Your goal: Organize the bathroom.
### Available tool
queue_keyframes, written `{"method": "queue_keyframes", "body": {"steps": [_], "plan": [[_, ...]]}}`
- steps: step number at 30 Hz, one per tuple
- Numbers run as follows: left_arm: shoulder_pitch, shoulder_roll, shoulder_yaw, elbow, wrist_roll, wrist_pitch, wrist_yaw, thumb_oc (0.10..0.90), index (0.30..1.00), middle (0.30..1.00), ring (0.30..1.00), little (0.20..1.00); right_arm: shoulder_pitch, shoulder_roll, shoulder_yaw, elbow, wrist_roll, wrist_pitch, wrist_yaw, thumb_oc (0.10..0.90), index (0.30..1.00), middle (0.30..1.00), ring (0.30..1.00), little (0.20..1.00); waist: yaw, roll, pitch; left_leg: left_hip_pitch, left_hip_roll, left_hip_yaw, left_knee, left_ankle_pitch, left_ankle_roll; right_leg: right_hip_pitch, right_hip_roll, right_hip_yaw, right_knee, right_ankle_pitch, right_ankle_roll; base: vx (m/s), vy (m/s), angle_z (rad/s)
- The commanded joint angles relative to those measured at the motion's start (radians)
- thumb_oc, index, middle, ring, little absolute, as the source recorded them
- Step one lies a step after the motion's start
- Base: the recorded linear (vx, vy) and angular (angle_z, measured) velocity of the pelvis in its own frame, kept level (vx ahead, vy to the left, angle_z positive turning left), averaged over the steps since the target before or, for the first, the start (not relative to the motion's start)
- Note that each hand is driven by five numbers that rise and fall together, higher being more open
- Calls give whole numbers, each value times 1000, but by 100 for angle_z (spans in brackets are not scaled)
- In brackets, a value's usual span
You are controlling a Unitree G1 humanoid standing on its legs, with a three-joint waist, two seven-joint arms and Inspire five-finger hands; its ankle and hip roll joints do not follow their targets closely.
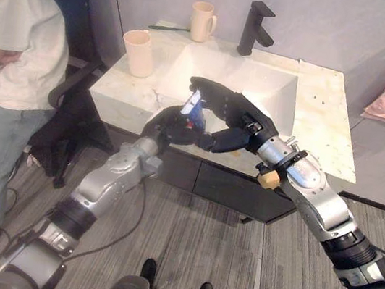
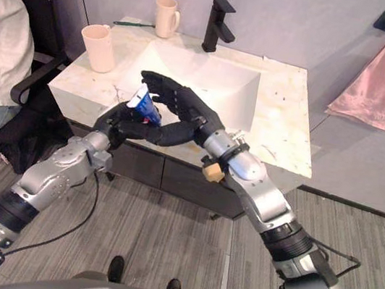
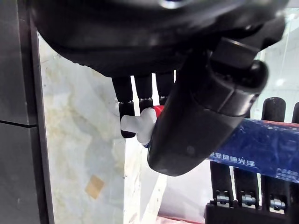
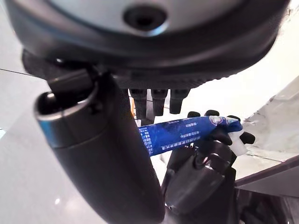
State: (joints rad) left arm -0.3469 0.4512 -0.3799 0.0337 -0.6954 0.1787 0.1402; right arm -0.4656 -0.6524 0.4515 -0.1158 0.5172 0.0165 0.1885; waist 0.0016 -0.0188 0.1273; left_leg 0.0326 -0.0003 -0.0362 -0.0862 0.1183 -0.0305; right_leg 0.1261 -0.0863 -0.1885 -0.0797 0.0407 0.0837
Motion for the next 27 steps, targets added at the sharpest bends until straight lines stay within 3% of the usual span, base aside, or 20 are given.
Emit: {"method": "queue_keyframes", "body": {"steps": [1,3,7,10,11,14,15,16,26,27], "plan": [[-133,-4,16,19,30,-110,-31,400,300,300,300,300,-68,25,-31,-26,18,-110,-19,571,556,556,556,556,17,-11,-105,44,-51,39,-1,-134,51,-29,24,8,-8,-26,14,0,0,0],[-127,-7,18,19,39,-109,-30,400,300,300,300,300,-59,30,-39,-27,10,-124,-23,515,472,472,472,472,15,-10,-105,44,-51,40,-1,-134,51,-29,25,12,-8,-26,14,0,0,0],[-122,-12,23,18,46,-99,-31,400,300,300,300,300,-50,36,-56,-39,-6,-147,-39,452,378,378,378,378,13,-8,-104,46,-52,42,-1,-136,53,-29,24,15,-8,-26,15,0,0,0],[-118,-13,23,19,51,-94,-29,400,300,300,300,300,-45,37,-64,-46,-3,-157,-50,472,408,408,408,408,13,-7,-104,48,-52,43,-1,-136,53,-27,24,16,-7,-27,15,0,0,0],[-116,-13,24,23,49,-92,-30,400,300,300,300,300,-43,37,-68,-47,-6,-165,-55,508,462,462,462,462,12,-7,-103,50,-51,44,-1,-137,54,-26,24,16,-7,-27,16,0,0,0],[-110,-14,27,34,55,-92,-29,400,300,300,300,300,-38,38,-81,-57,-7,-179,-71,424,335,335,335,335,11,-6,-103,52,-51,48,-1,-138,54,-26,24,19,-5,-27,17,0,0,0],[-106,-13,29,36,54,-93,-28,400,300,300,300,300,-36,37,-86,-61,-6,-180,-73,458,387,387,387,387,10,-5,-102,53,-51,49,-1,-138,55,-26,24,20,-3,-28,17,0,0,0],[-106,-12,30,37,53,-93,-29,400,300,300,300,300,-36,37,-88,-62,-8,-181,-74,400,300,300,300,300,10,-5,-101,53,-51,50,-1,-138,55,-26,24,20,-3,-28,17,0,0,0],[-98,-20,40,59,76,-89,-25,400,300,300,300,300,-23,35,-121,-70,-8,-212,-95,400,300,300,300,300,7,-4,-102,58,-47,55,-1,-140,54,-26,21,21,-1,-28,21,0,0,0],[-99,-23,40,58,86,-88,-8,555,533,533,533,533,-28,37,-123,-69,-2,-219,-103,400,300,300,300,300,8,-4,-103,59,-48,52,-1,-141,54,-24,21,22,-1,-28,20,0,0,0]]}}
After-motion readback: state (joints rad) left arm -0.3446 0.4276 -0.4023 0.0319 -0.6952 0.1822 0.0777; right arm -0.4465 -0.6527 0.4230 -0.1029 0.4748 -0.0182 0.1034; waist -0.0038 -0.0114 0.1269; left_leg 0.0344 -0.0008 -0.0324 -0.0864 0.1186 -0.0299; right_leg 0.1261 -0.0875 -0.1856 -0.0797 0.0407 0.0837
